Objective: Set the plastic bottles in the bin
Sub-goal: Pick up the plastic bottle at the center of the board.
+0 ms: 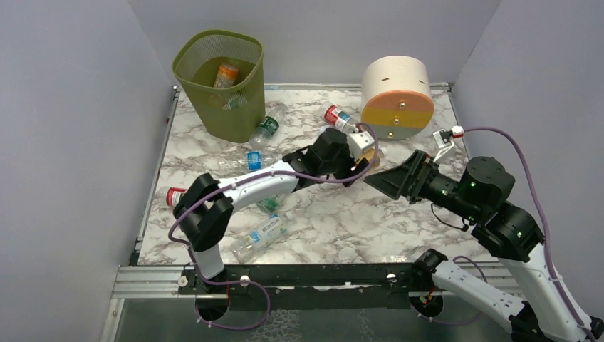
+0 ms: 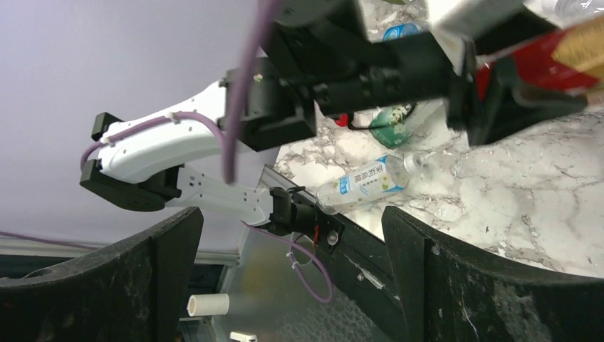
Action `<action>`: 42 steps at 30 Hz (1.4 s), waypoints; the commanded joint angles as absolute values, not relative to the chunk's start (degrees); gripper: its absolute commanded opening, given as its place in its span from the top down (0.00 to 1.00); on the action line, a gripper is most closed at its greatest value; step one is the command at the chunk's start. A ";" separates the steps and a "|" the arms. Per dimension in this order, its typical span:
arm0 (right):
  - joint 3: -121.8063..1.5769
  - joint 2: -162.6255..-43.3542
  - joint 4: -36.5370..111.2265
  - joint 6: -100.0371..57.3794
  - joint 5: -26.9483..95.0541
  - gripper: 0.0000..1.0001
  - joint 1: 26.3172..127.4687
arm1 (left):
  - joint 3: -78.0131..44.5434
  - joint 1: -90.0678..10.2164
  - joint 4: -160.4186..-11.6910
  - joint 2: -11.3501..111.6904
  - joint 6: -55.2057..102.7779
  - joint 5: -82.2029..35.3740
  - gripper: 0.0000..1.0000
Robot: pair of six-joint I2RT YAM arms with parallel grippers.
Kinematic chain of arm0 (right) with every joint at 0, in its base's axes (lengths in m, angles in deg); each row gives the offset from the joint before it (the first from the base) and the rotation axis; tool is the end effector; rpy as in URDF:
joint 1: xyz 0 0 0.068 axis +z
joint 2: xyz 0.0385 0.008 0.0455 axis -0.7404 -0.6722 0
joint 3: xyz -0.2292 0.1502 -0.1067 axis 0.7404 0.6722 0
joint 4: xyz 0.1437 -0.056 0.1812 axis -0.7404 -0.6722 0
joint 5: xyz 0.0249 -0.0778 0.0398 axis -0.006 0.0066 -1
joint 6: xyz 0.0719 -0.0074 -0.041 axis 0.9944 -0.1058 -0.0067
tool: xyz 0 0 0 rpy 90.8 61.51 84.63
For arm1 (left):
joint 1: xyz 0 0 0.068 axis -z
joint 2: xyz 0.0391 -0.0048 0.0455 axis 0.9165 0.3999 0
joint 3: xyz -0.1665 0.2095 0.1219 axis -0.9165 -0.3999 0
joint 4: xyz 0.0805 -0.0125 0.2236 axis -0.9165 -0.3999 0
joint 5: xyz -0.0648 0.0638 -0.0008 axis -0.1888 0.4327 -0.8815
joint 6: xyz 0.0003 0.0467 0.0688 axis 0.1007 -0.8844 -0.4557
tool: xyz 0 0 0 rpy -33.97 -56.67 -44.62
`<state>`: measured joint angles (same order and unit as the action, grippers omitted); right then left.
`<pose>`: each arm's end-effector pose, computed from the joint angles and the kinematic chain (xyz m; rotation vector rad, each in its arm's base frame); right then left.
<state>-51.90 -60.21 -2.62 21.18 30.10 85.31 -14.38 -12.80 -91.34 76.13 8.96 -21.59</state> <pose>0.0708 0.0728 0.4212 0.0390 1.9512 1.2370 0.2462 -0.3480 0.2751 1.0886 1.8631 -0.6395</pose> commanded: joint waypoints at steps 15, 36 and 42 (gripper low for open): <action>-47.83 -63.41 5.51 20.11 27.39 0.00 85.30 | -8.76 -30.46 -98.64 60.41 7.66 -23.10 0.59; -42.51 -67.14 11.06 20.43 24.48 0.01 85.30 | 16.33 -47.75 -102.50 66.02 10.09 -27.34 0.61; -40.82 -68.40 13.08 20.78 23.45 0.00 85.30 | 19.88 -55.92 -99.69 70.18 14.39 -30.86 0.61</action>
<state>-41.89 -68.02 9.47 20.46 25.71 85.33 17.07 -51.66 -101.55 67.82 10.77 -27.14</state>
